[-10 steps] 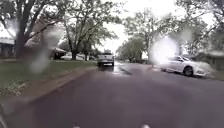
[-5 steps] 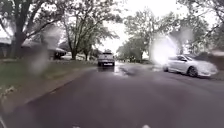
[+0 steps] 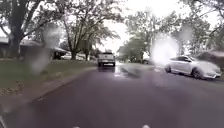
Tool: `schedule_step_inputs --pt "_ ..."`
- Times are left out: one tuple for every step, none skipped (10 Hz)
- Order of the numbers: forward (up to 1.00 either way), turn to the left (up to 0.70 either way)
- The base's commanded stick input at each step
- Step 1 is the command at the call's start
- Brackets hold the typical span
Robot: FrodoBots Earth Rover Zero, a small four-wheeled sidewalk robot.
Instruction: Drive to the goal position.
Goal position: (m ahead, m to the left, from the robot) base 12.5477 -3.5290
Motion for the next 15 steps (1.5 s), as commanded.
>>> schedule_step_inputs --pt "0.7 0.0" --pt "0.7 0.0" --pt "0.7 0.0" --pt "0.7 0.0" --pt "0.7 0.0" --pt "0.7 0.0" --pt "0.7 0.0" --pt "0.7 0.0" --pt "0.7 0.0" --pt "0.7 0.0" --pt "0.7 0.0" --pt "0.7 0.0" --pt "0.7 0.0" --pt "0.7 0.0" --pt "0.7 0.0"
